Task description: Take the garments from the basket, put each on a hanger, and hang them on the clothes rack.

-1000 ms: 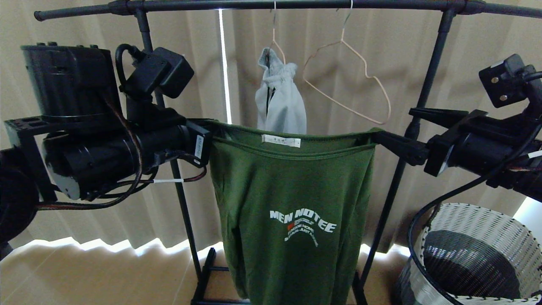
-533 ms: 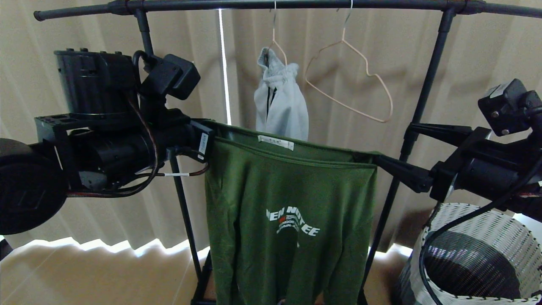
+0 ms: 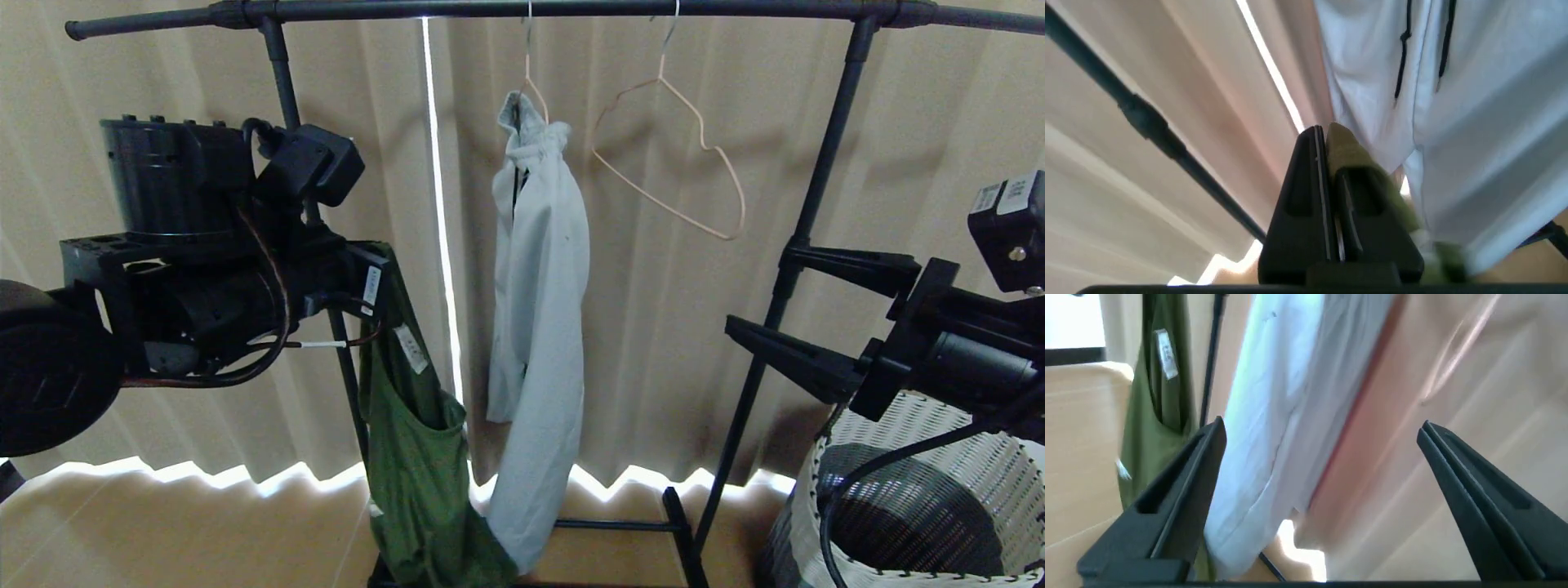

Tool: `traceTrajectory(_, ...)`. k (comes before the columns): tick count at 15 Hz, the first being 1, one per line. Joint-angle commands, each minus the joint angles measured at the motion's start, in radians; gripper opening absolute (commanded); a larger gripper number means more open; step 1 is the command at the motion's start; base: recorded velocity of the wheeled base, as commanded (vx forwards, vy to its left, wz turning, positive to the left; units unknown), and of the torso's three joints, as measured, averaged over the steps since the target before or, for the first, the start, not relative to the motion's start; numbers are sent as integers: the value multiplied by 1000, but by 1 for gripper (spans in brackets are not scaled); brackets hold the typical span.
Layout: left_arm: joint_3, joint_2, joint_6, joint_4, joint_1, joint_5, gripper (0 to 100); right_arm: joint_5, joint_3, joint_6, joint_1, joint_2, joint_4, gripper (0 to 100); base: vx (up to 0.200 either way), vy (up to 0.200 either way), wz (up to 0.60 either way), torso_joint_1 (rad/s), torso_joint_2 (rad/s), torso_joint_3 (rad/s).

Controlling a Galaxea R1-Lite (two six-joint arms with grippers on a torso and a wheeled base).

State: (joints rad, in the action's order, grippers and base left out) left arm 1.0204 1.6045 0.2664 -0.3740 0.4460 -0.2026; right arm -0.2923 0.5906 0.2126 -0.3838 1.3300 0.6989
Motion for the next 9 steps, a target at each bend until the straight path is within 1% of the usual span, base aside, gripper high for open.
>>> traceTrajectory(1, -56, -70, 1, 0, -36, 5, 0, 56, -34, 22, 57, -6, 10, 100, 0, 0, 0, 0, 0, 0)
traceTrajectory(2, -94, -110, -3, 0, -61, 12, 0, 113, -46, 57, 95, -9, 24, 100, 0, 0, 0, 0, 0, 0)
traceTrajectory(3, -108, -123, -3, -2, -72, 14, 0, 130, -54, 68, 105, -9, 33, 100, 0, 0, 0, 0, 0, 0)
traceTrajectory(4, -175, -179, -29, -2, -118, 54, 0, 167, -101, 82, 146, -5, 114, 100, 0, 0, 0, 0, 0, 0)
traceTrajectory(5, -217, -210, -62, -2, -135, 98, 0, 167, -143, 82, 180, 1, 180, 100, 0, 0, 0, 0, 0, 0)
traceTrajectory(6, -257, -236, -99, -2, -138, 132, 0, 167, -181, 82, 201, 8, 235, 100, 0, 0, 0, 0, 0, 0)
traceTrajectory(7, -306, -270, -147, -2, -138, 155, 0, 165, -222, 79, 221, 25, 320, 100, 0, 0, 0, 0, 0, 0)
traceTrajectory(8, -322, -281, -162, -2, -138, 155, 0, 163, -230, 76, 230, 35, 358, 100, 0, 0, 0, 0, 0, 0)
traceTrajectory(9, -344, -293, -207, -11, -139, 153, 0, 163, -233, 62, 241, 72, 412, 100, 0, 0, 0, 0, 0, 0)
